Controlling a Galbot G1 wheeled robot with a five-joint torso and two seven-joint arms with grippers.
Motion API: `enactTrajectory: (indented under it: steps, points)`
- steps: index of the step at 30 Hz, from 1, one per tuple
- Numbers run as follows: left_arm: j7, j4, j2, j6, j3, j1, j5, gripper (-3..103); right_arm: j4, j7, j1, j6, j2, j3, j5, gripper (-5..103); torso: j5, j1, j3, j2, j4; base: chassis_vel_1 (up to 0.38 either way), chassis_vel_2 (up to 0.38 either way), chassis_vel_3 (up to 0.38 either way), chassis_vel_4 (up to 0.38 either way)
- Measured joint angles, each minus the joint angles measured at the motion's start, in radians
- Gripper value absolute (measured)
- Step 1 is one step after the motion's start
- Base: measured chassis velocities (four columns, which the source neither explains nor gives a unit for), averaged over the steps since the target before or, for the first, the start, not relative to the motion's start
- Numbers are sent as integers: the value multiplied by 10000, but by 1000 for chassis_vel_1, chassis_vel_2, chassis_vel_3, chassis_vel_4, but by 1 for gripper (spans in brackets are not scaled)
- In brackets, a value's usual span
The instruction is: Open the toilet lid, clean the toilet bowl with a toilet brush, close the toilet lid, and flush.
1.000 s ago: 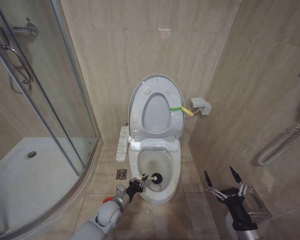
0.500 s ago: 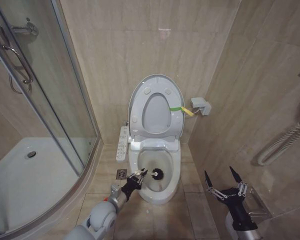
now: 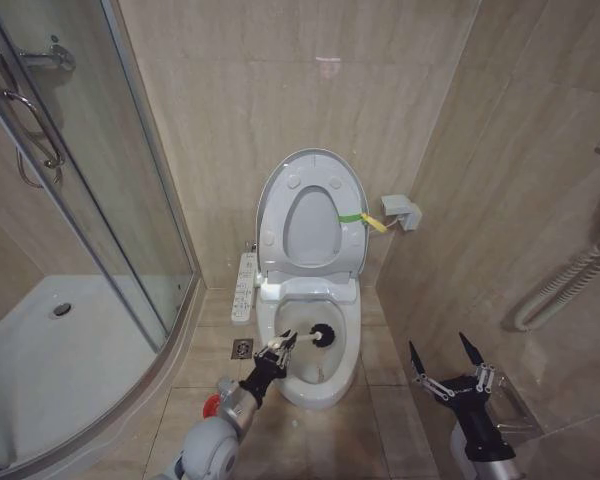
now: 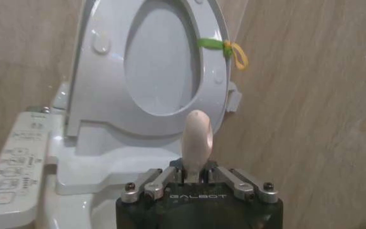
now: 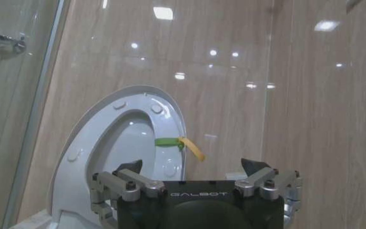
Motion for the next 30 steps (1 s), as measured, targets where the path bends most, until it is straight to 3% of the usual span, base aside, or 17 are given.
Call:
enactTrajectory:
  steps: [8, 16, 21, 25, 26, 29, 30]
  points:
    - [-646, -1149, 581, 1146, -427, 956, -313, 18, 0, 0, 0, 0, 0, 0, 0, 100, 0, -1, 0, 1, 2, 0, 0, 0, 0]
    - [-523, -812, 944, 2102, 203, 171, -1456, 18, 0, 0, 0, 0, 0, 0, 0, 100, 0, -1, 0, 0, 0, 0, 0, 0, 0]
    - [-413, -476, 950, 2167, 483, -323, -1638, 18, 0, 0, 0, 0, 0, 0, 0, 100, 0, 0, 0, 0, -2, 0, 0, 0, 0]
    - [636, 255, 879, 1722, 511, -599, -1163, 18, 0, -1, 0, 0, 0, 0, 0, 100, 1, 0, 0, 0, 0, 0, 0, 0, 0]
    - [636, 255, 879, 1722, 511, -599, -1163, 18, 0, -1, 0, 0, 0, 0, 0, 100, 1, 0, 0, 0, 0, 0, 0, 0, 0]
    - [1829, 988, 817, 1190, 501, -942, -864, 18, 0, 0, 0, 0, 0, 0, 0, 100, 1, 0, 0, 0, 2, 0, 0, 0, 0]
    - [1829, 988, 817, 1190, 501, -942, -864, 18, 0, 0, 0, 0, 0, 0, 0, 100, 1, 0, 0, 0, 2, 0, 0, 0, 0]
